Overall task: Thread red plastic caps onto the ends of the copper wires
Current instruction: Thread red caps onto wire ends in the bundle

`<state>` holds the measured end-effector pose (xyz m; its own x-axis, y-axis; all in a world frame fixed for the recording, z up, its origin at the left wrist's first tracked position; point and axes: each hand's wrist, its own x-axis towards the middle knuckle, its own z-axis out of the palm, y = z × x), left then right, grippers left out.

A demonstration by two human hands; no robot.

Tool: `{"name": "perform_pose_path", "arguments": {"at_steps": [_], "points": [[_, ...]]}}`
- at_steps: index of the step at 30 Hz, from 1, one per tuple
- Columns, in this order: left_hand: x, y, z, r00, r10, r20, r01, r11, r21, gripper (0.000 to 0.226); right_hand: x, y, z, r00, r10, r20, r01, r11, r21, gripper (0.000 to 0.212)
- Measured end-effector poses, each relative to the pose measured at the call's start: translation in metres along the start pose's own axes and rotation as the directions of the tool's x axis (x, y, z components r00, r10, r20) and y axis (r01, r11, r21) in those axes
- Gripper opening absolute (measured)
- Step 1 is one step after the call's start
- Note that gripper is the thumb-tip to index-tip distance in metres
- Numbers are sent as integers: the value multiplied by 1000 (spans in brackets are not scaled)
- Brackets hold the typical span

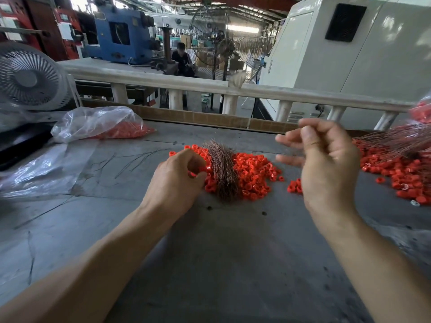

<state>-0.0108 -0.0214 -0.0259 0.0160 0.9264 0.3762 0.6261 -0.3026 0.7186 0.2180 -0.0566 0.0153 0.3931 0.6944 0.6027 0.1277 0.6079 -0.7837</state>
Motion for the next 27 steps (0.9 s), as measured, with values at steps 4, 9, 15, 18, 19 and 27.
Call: {"name": "perform_pose_path", "arguments": {"at_steps": [4, 9, 15, 18, 19, 27], "points": [[-5, 12, 2, 995, -27, 98, 66, 905, -421, 21, 7, -3, -11, 991, 112, -73, -113, 993, -17, 24], [-12, 23, 2, 968, 6, 249, 188, 640, -745, 23, -2, -2, -4, 956, 245, 158, -226, 966, -128, 23], [-14, 25, 4, 949, 41, 312, 240, 549, -801, 24, -18, -3, 5, 897, 291, 333, -211, 944, -255, 6], [-14, 24, 3, 944, 57, 325, 241, 556, -796, 25, -25, -2, 9, 893, 260, 367, -141, 937, -321, 8], [-14, 24, 3, 943, 60, 328, 240, 560, -793, 25, -26, -2, 10, 893, 253, 371, -127, 935, -330, 10], [-16, 24, 3, 949, 53, 309, 220, 589, -777, 24, -33, -10, 15, 888, 229, 398, -58, 916, -398, 11]]}}
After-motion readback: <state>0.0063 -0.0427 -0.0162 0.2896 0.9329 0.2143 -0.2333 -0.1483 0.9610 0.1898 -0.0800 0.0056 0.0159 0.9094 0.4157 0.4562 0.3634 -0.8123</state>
